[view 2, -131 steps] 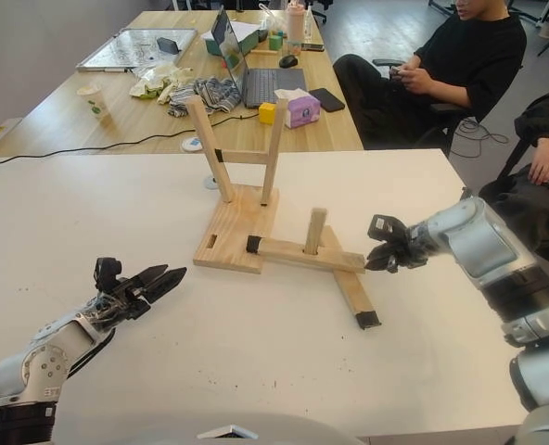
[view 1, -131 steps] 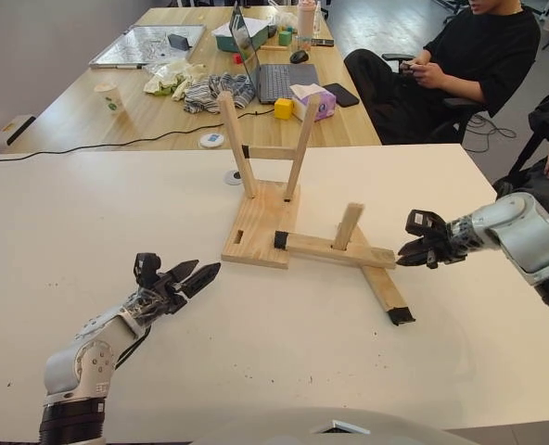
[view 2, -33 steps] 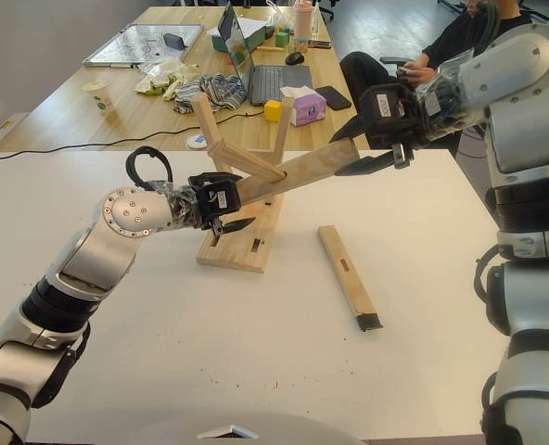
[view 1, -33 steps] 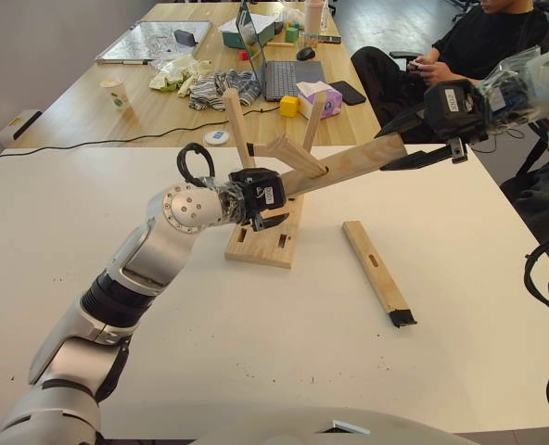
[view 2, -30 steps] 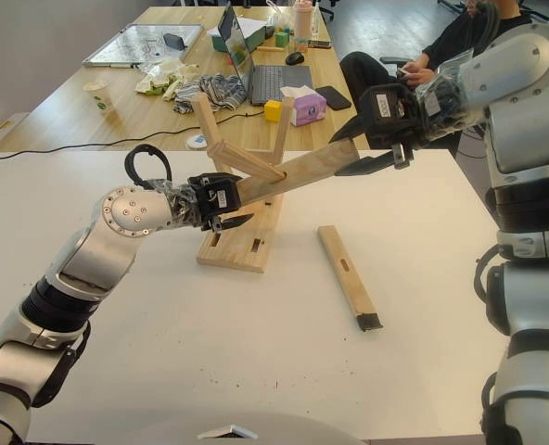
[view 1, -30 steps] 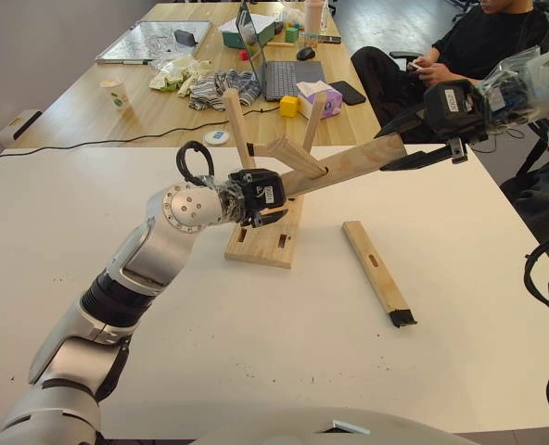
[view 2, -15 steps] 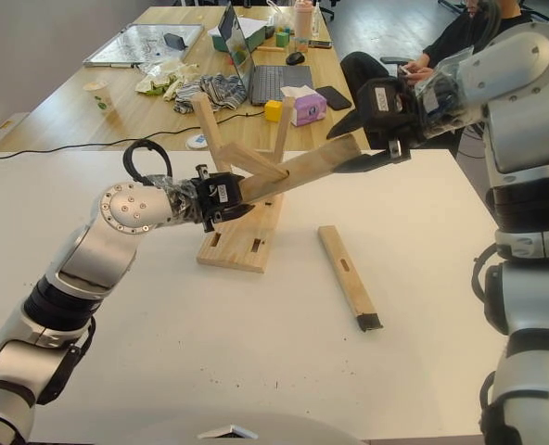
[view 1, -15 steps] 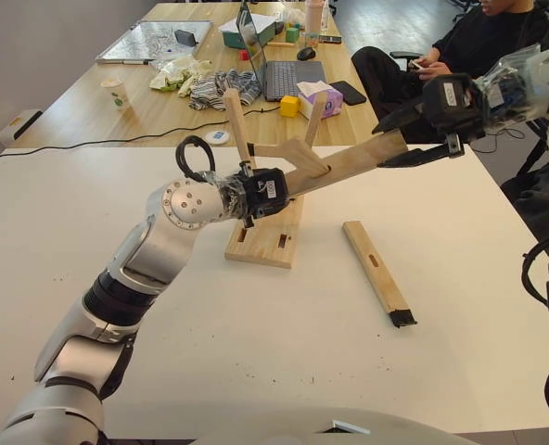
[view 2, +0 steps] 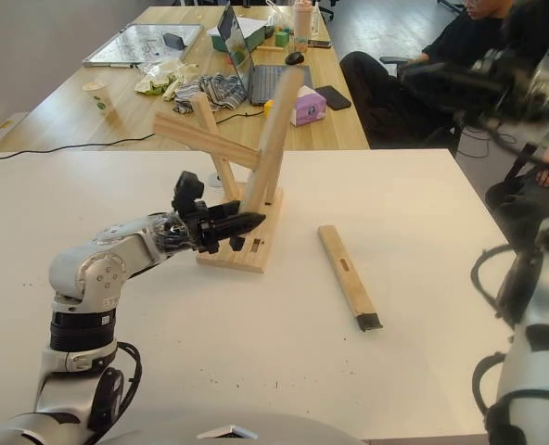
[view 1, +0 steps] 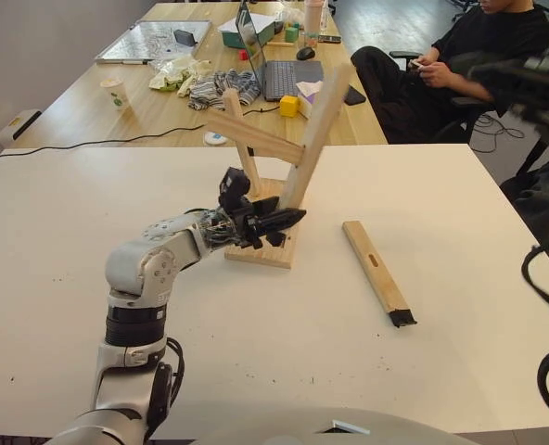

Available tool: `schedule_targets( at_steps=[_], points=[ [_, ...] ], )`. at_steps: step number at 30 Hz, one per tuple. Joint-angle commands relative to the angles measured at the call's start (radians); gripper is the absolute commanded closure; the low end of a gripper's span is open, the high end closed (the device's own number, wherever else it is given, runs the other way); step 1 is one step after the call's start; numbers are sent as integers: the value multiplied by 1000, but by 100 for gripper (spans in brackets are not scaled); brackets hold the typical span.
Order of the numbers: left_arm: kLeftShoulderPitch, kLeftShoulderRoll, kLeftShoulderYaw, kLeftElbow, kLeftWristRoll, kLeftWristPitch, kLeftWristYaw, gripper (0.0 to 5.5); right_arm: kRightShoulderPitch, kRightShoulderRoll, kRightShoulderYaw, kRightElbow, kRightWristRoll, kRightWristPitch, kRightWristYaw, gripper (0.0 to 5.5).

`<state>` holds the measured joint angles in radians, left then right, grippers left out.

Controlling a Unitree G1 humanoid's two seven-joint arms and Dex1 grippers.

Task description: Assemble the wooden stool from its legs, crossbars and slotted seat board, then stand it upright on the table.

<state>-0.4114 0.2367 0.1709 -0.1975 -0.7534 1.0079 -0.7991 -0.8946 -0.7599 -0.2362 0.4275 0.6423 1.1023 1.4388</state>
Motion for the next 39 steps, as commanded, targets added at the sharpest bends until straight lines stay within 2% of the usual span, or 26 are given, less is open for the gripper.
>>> schedule_targets(
  at_steps=[1, 4, 6, 11, 23, 34, 37, 39],
  points=[
    [-13, -60, 109, 8, -229, 89, 44, 347, 246, 330, -94, -322, 164, 194, -331, 70],
    [1, -55, 87, -14, -280, 114, 68, 347, 254, 515, -164, -385, 225, 239, -553, 70],
    [8, -39, 69, -13, -288, 116, 72, 347, 223, 565, -208, -397, 278, 277, -643, 70],
    [31, 3, 17, -7, -266, 91, 59, 347, 155, 565, -243, -402, 380, 350, -762, 70],
    [67, 39, -53, -36, -292, 48, 25, 347, 102, 586, -161, -336, 436, 318, -853, 70],
    [58, 58, -74, -23, -284, 28, 27, 347, 86, 558, -158, -287, 521, 330, -855, 278],
    [74, 66, -76, -30, -277, 19, 27, 347, 91, 557, -141, -285, 519, 329, -843, 320],
    [66, 64, -88, -17, -267, 11, 23, 347, 100, 548, -132, -283, 515, 329, -834, 327]
  ],
)
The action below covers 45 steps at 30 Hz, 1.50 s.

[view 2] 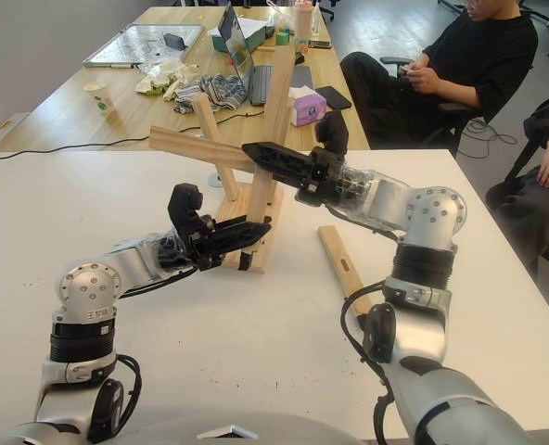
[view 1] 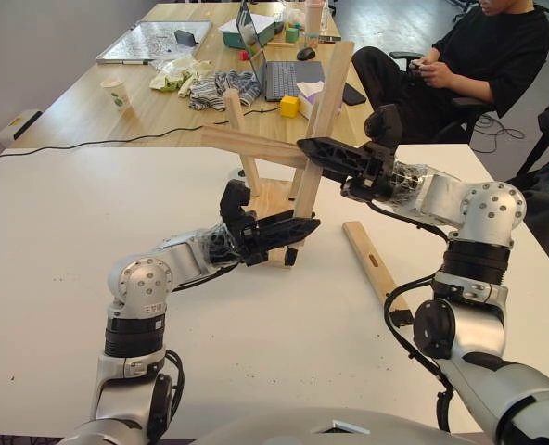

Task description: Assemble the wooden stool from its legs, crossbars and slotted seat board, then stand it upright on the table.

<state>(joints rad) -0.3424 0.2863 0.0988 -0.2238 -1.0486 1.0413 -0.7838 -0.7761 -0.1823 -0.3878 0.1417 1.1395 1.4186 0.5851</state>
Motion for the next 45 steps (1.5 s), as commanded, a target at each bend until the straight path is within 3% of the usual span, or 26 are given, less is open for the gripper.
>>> schedule_targets(
  at_steps=[1, 9, 10, 17, 21, 24, 29, 33, 45],
  points=[
    [-11, 12, -17, 16, 28, -26, 9, 347, -18, -35, 24, 7, 18, 10, 23, 328],
    [-7, 60, -61, -8, 67, -49, -26, 347, -10, -49, 41, 9, 19, -13, 30, 328],
    [-5, 72, -72, -11, 65, -40, -39, 311, -6, -47, 40, 6, 19, -19, 28, 328],
    [94, 212, -105, 22, 137, -50, -110, 203, 24, -58, 70, -23, -39, -107, 42, 336],
    [222, 404, -141, 102, 286, -136, -225, 186, 140, -77, 212, -97, -229, -358, 136, 343],
    [242, 468, -148, 111, 297, -134, -308, 186, 235, -23, 274, -99, -357, -594, 170, 344],
    [194, 488, -181, 117, 307, -126, -372, 186, 287, 75, 299, 45, -490, -951, 233, 344],
    [156, 494, -186, 141, 320, -126, -398, 186, 252, 88, 330, 221, -603, -1180, 296, 344],
    [116, 493, -183, 169, 324, -113, -434, 186, 217, 99, 283, 619, -694, -1496, 396, 345]
  ],
)
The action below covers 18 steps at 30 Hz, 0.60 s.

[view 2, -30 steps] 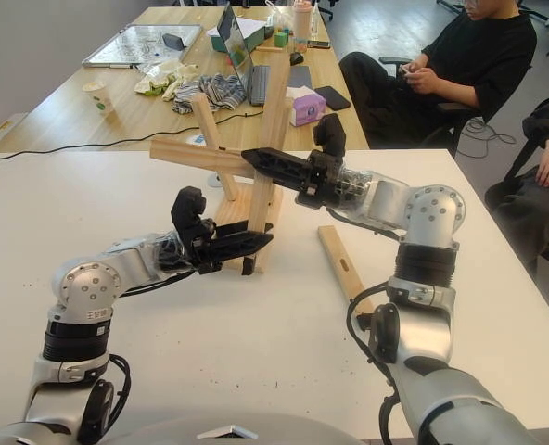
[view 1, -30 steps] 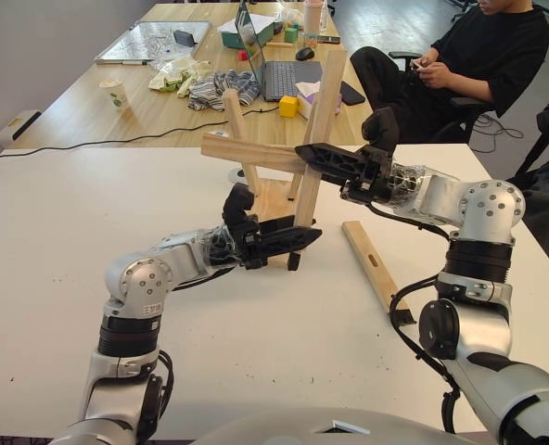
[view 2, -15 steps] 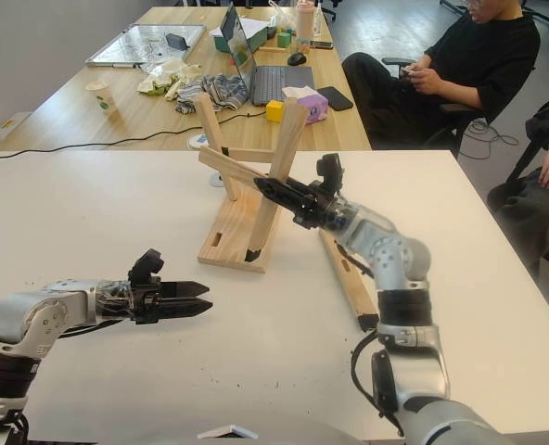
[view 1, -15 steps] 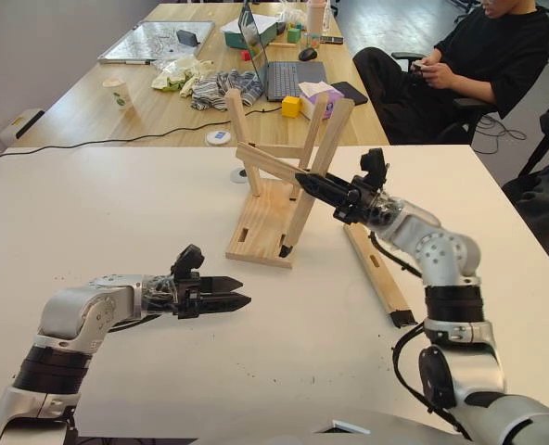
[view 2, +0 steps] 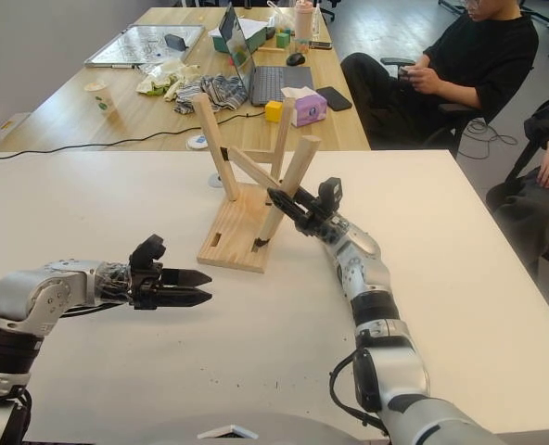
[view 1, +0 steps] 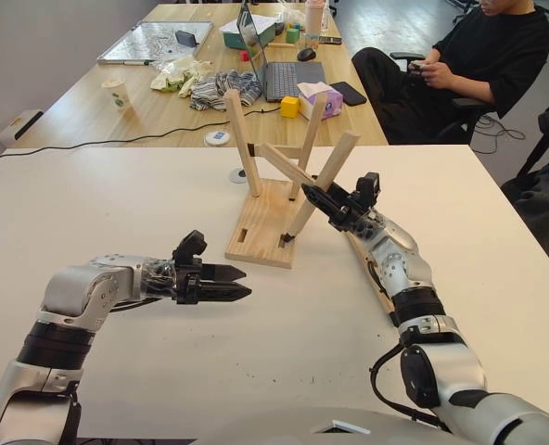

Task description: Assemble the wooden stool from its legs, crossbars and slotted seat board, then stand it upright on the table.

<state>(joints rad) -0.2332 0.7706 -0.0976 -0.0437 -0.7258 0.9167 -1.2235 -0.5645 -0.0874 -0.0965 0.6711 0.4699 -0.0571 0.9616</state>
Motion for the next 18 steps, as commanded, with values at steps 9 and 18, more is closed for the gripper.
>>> schedule_targets(
  at_steps=[9, 18],
  points=[
    [-17, -29, 10, 12, 9, 9, 17, 186, 57, 4, 52, 46, -59, -26, 96, 346],
    [10, -55, 39, 5, -4, 15, 56, 186, 173, -173, 256, -9, -265, -178, 225, 346]
  ],
)
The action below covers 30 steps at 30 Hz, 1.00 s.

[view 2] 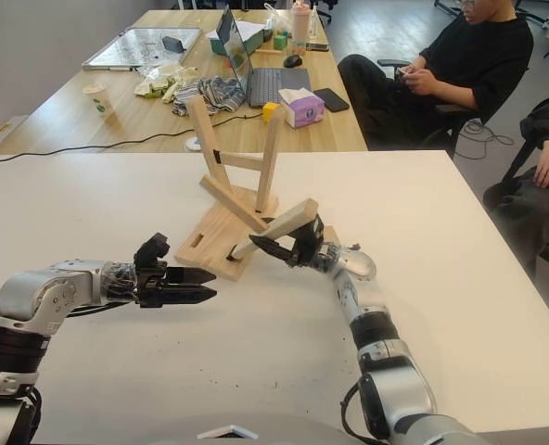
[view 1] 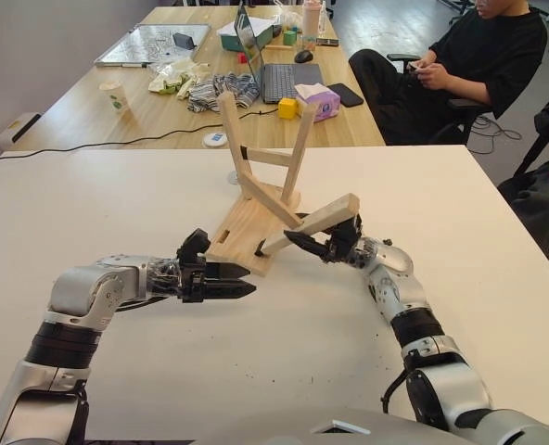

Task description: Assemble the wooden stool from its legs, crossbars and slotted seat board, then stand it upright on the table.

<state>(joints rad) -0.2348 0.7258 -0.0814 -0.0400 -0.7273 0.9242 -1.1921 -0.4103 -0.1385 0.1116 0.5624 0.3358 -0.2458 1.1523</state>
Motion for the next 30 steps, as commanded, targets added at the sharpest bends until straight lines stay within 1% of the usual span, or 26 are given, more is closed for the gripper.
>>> schedule_targets(
  at_steps=[1, 2, 5, 8, 11, 13, 15, 18, 21, 23, 25, 27, 30],
  points=[
    [20, -14, 27, -6, -4, 7, 31, 186, -6, -155, 54, 125, -145, 19, 36, 346],
    [31, -20, 31, -14, -5, 6, 40, 186, -29, -187, 67, 145, -163, 22, 43, 346],
    [81, -48, 53, -60, -17, 6, 85, 186, -94, -267, 129, 194, -227, 117, 41, 346],
    [139, -91, 77, -100, -29, 1, 138, 186, -149, -318, 170, 251, -234, 341, 18, 346],
    [197, -124, 94, -130, -34, -15, 180, 186, -191, -371, 253, 298, -275, 510, 72, 346],
    [212, -144, 98, -144, -33, -20, 201, 186, -219, -388, 309, 329, -307, 539, 105, 346],
    [218, -164, 106, -160, -37, -23, 222, 186, -244, -391, 384, 368, -360, 517, 104, 346],
    [220, -183, 112, -190, -48, -17, 244, 186, -252, -353, 497, 409, -435, 507, 76, 346],
    [232, -189, 114, -216, -57, -12, 255, 186, -206, -317, 552, 470, -454, 496, 24, 346],
    [249, -185, 124, -226, -63, -13, 258, 186, -196, -311, 512, 466, -404, 489, -22, 346],
    [284, -184, 146, -249, -75, -15, 270, 186, -223, -335, 447, 388, -326, 510, 2, 298],
    [311, -189, 165, -271, -87, -20, 287, 186, -253, -360, 392, 304, -294, 540, 39, 275],
    [324, -208, 181, -299, -110, -21, 319, 186, -280, -443, 315, 106, -249, 598, 78, 229]
  ],
)
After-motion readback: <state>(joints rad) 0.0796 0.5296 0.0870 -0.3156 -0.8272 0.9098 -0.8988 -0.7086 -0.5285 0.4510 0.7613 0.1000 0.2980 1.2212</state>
